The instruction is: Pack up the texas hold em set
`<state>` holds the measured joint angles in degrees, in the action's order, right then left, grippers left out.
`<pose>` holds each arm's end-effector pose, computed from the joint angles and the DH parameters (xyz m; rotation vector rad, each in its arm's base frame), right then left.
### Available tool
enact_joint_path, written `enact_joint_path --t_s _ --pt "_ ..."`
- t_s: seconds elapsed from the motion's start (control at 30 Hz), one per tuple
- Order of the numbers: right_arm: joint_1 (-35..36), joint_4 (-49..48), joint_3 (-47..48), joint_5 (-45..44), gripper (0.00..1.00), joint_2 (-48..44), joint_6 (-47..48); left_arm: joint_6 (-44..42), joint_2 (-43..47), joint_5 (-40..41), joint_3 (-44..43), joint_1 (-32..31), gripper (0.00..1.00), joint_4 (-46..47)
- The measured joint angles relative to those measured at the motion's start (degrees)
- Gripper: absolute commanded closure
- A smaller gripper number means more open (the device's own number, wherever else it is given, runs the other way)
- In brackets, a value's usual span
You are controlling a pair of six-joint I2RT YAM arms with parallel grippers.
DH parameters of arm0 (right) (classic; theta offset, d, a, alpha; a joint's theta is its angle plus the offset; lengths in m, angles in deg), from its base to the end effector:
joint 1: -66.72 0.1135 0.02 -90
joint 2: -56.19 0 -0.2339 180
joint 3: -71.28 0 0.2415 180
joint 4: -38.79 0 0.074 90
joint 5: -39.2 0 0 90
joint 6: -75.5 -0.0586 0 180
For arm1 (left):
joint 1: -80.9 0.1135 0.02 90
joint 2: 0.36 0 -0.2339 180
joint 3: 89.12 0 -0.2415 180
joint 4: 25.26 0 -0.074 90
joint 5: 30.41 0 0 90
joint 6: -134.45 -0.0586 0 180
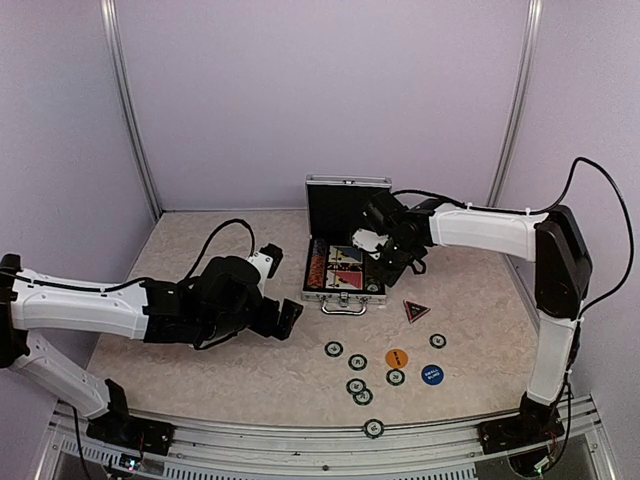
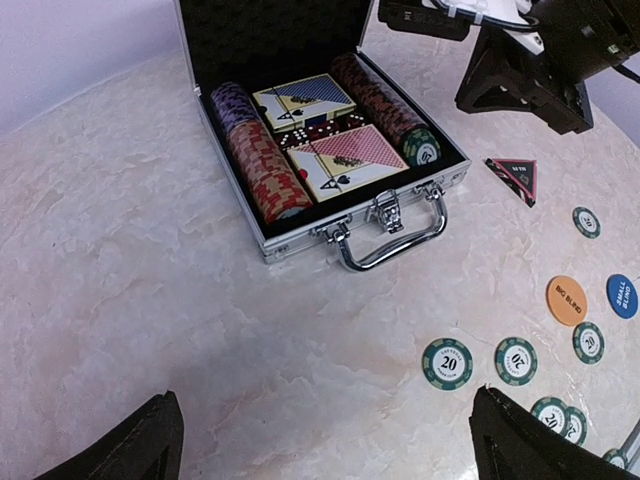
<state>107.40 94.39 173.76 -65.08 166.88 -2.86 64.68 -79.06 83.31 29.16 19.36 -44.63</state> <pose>0.3123 0.2494 0.1805 -1.0924 2.3981 -0.1658 0.1675 -0.2595 0.1967 0.5462 2.0978 -0.3712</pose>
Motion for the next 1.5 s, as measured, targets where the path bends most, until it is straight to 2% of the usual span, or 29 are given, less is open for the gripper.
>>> enact_joint_path --t_s 0.27,0.6,1.0,1.5 --pt "0.0 -0.5 0.9 5.9 1.0 0.5 7.6 1.4 1.7 0.7 1.0 0.0 0.01 -0.9" --pt "-1.3 -0.7 2.1 12.0 1.0 6.0 17.4 3.2 3.4 0.7 2.0 0.0 0.01 -2.1" --pt "-4.2 0.8 5.4 16.2 1.0 10.4 22.9 4.0 5.2 1.0 4.1 0.0 0.01 -4.1" --pt "-5.6 4.7 9.6 19.4 1.0 13.6 26.8 2.8 1.9 0.5 4.1 0.5 0.01 -4.0"
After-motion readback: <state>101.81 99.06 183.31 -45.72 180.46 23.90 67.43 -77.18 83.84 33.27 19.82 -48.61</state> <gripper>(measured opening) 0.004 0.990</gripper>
